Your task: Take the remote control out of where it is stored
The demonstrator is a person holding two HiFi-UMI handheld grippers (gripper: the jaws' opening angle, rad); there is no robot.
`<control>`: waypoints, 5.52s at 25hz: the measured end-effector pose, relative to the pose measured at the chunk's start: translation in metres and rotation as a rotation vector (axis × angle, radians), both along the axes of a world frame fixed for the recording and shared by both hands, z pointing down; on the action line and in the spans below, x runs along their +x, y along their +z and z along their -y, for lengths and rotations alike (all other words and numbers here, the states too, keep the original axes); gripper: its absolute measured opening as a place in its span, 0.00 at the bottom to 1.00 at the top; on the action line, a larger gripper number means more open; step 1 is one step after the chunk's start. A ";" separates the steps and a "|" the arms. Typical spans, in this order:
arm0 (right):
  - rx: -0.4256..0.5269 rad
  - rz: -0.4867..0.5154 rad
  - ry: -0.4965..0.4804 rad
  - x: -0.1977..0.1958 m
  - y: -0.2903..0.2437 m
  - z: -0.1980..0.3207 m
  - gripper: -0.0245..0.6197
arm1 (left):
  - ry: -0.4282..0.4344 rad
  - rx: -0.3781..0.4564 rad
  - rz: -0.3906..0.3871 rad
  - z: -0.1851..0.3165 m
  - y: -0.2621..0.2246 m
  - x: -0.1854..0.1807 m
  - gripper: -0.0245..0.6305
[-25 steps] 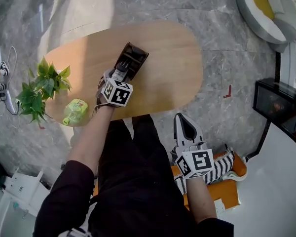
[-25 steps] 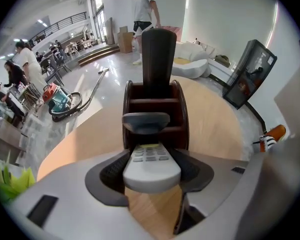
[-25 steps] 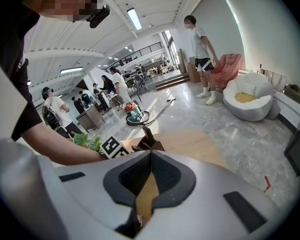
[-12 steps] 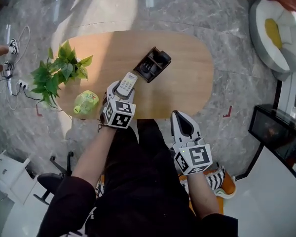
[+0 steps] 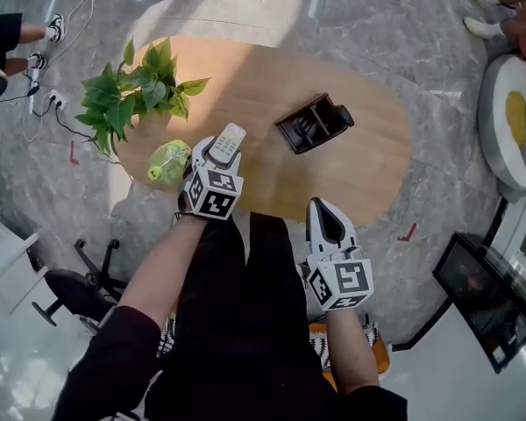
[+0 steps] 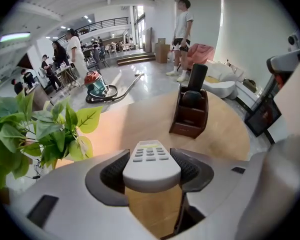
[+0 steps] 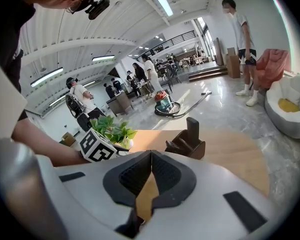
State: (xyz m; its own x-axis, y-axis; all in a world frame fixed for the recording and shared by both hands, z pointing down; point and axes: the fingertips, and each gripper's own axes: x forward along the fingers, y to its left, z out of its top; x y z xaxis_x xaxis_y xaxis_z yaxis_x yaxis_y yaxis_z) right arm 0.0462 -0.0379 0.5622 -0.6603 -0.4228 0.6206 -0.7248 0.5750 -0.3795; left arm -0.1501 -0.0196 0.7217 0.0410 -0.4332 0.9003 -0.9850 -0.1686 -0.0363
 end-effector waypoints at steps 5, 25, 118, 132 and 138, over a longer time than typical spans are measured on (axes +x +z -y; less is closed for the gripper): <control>-0.020 -0.033 -0.009 0.013 0.018 -0.013 0.05 | -0.099 0.035 -0.024 0.029 0.037 -0.009 0.44; -0.127 -0.103 0.044 0.056 0.072 -0.023 0.05 | -0.149 -0.065 -0.030 -0.003 0.128 -0.007 0.44; -0.018 -0.146 0.493 0.200 -0.035 -0.020 0.05 | 0.368 -0.140 -0.079 0.114 0.028 0.150 0.45; -0.022 -0.161 0.474 0.206 -0.030 -0.031 0.05 | 0.326 -0.134 -0.044 0.122 0.035 0.156 0.39; 0.017 -0.132 0.424 0.181 -0.040 -0.018 0.05 | 0.325 -0.059 -0.096 0.111 -0.003 0.144 0.38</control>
State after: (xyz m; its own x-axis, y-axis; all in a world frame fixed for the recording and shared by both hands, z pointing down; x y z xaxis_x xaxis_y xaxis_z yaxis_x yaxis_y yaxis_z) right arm 0.2269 -0.0199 0.5221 -0.3418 -0.6502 0.6785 -0.9396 0.2220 -0.2606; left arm -0.0056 -0.1309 0.7186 0.2545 -0.3309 0.9087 -0.8778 -0.4733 0.0736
